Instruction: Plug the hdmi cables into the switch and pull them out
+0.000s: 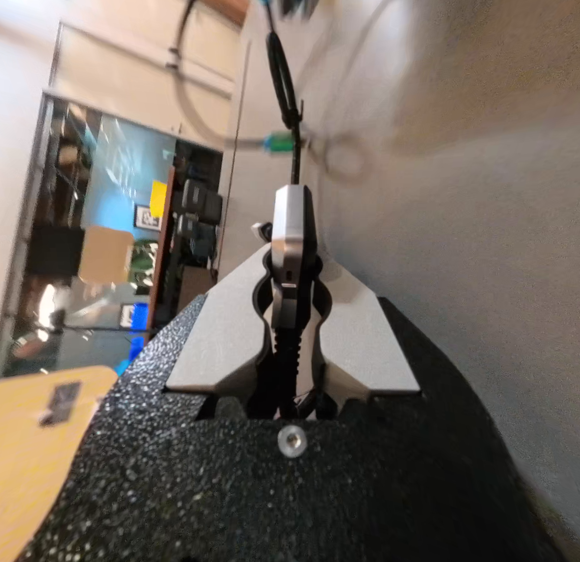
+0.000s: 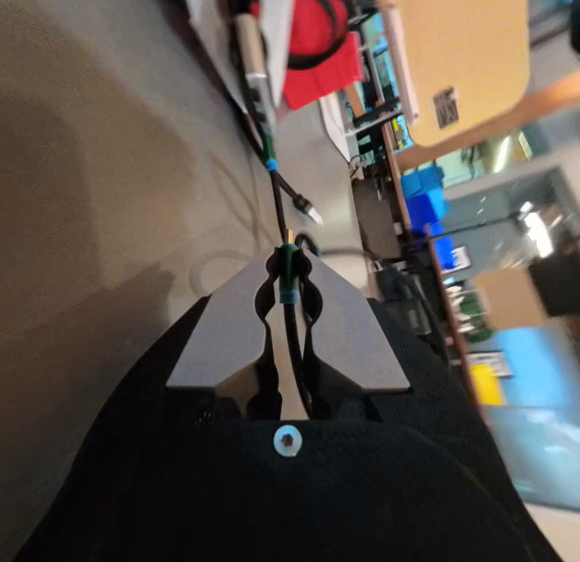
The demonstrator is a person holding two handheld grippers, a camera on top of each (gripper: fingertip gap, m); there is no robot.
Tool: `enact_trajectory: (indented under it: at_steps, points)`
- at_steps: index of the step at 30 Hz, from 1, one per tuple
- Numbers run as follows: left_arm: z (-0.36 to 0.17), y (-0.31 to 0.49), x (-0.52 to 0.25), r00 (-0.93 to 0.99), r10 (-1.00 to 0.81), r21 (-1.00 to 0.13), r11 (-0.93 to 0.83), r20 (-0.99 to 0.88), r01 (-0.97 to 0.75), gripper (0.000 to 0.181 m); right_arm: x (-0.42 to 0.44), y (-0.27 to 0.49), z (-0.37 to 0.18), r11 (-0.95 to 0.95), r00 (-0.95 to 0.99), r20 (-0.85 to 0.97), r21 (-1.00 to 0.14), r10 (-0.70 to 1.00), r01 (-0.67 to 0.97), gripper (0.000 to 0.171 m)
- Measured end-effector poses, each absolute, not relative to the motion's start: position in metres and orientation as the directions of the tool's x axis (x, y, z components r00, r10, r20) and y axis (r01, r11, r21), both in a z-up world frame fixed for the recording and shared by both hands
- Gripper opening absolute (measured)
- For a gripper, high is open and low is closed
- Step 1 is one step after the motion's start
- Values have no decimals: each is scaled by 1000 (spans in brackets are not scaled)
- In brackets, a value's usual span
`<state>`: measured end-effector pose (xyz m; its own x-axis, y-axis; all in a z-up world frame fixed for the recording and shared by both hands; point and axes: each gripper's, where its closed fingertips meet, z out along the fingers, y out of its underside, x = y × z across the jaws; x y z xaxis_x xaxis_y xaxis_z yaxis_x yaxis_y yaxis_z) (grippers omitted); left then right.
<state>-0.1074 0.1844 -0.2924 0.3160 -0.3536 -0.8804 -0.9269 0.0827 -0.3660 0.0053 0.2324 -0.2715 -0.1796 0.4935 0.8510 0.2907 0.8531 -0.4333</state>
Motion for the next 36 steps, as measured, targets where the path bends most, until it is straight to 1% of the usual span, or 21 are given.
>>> enact_trajectory:
  at_steps: [1,2,4,6,8,12,15,16,18,20,22,24,27,30,33,36]
  points:
    - [-286,183,-111,375,-347,-427,85,-860,-900,19,10,236,-262,804,-138,805,-529,577,272,9]
    - [-283,184,-108,394,-345,-447,89,-852,-890,19,9,234,-252,786,-108,789,-570,605,238,9]
    - [-287,188,-99,321,-322,-372,112,-891,-921,19,2,221,-248,796,-108,792,-578,600,182,9]
    - [-288,191,-94,256,-293,-304,130,-921,-944,19,-1,215,-254,841,-115,837,-514,535,166,9]
    - [-285,191,-92,247,-269,-292,144,-931,-946,19,1,217,-250,890,-73,893,-429,444,157,9]
    - [-278,192,-93,277,-231,-316,150,-933,-937,19,6,222,-222,925,86,938,-347,337,155,10]
    - [-265,188,-91,312,-184,-346,201,-932,-917,19,18,233,-187,949,254,955,-213,152,233,11]
    - [-262,186,-90,323,-177,-357,217,-930,-908,19,24,236,-172,948,304,947,-187,104,256,10]
    - [-263,185,-90,337,-192,-375,218,-922,-901,19,41,243,-140,937,378,925,-172,48,303,10]
    - [-262,185,-92,352,-192,-389,214,-916,-896,19,60,249,-112,922,413,910,-190,36,338,10]
    - [-261,185,-94,367,-193,-403,206,-910,-892,19,78,263,-99,880,371,927,-221,55,422,10]
    - [-261,185,-96,376,-196,-412,199,-906,-889,19,98,285,-103,797,272,957,-239,97,555,10]
    - [-262,186,-97,386,-202,-422,189,-900,-886,19,136,324,-132,617,130,964,-249,231,746,9]
    - [-262,187,-98,393,-198,-428,183,-898,-885,19,172,362,-181,410,17,931,-177,363,895,10]
    - [-263,188,-100,396,-195,-428,166,-897,-888,19,186,384,-230,304,-26,874,-140,486,942,10]
    - [-264,188,-100,386,-198,-420,166,-901,-892,19,183,393,-262,246,4,805,-186,593,951,12]
